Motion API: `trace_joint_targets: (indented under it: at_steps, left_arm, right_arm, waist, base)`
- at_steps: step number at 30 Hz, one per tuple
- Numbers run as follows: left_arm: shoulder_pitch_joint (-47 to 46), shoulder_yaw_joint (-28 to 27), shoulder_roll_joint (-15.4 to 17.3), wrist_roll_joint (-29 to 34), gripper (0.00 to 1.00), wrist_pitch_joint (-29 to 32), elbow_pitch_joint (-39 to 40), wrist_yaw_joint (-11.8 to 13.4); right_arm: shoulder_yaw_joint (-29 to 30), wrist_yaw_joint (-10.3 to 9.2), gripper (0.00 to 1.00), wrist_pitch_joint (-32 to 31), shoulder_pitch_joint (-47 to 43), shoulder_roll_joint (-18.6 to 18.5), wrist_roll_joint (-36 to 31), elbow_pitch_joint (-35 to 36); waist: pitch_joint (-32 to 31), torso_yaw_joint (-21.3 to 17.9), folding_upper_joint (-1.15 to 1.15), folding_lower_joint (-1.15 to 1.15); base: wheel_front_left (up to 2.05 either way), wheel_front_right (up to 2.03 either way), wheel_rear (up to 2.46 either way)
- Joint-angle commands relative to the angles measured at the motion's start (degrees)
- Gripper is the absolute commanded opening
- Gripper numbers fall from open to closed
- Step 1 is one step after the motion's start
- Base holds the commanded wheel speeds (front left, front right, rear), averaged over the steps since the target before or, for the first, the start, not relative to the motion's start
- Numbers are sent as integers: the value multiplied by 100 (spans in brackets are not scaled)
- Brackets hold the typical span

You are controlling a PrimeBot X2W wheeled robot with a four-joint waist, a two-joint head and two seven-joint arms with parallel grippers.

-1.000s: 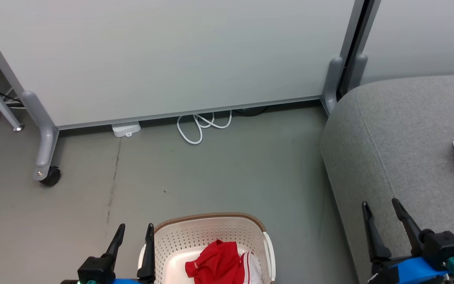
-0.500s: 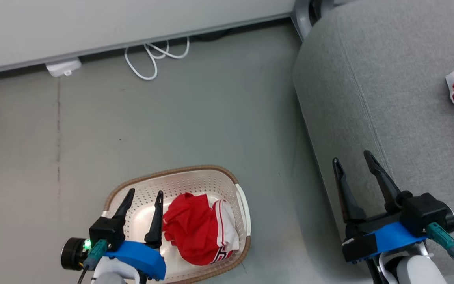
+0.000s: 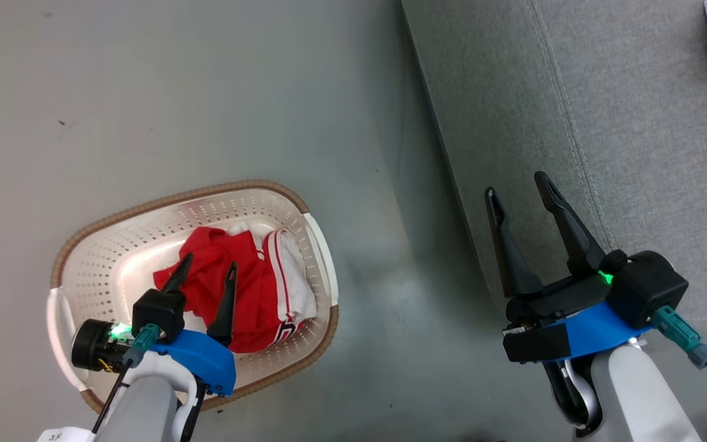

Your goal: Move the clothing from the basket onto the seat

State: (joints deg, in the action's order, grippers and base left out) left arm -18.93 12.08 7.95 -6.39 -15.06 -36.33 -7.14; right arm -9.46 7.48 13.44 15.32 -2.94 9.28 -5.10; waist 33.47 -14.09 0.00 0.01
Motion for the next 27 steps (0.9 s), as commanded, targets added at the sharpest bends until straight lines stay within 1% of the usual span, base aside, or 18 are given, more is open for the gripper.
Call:
trace_joint_targets:
  at_steps: [1,4,10,16,23,27]
  left_arm:
    - [-171,41,76,37,100,-17,-87,-45]
    - [-346,149,170,69,100,-17,-375,-43]
    - [-664,568,293,16,100,61,-958,-46]
    - [-869,797,378,-264,100,459,-1471,-46]
    - [-1024,1009,441,-560,100,700,-1792,-46]
    - [-1140,1077,484,-597,100,880,-1997,-43]
  right_arm:
    - [-30,3,100,46,134,9,45,-19]
    - [-75,3,100,95,215,9,114,-56]
    - [-166,3,100,160,347,9,229,-114]
    - [-262,3,100,183,441,8,317,-79]
    - [-301,3,100,183,445,8,395,69]
    - [-321,3,100,184,431,8,434,141]
  waist:
    - [472,-291,0,-1]
    - [687,-360,0,-1]
    - [969,-437,0,-1]
    - [1153,-495,0,-1]
    - [1290,-557,0,-1]
    - [1381,-602,0,-1]
  base:
    - [0,0,0]
    - [0,0,0]
    - [0,0,0]
    - [0,0,0]
    - [0,0,0]
    - [0,0,0]
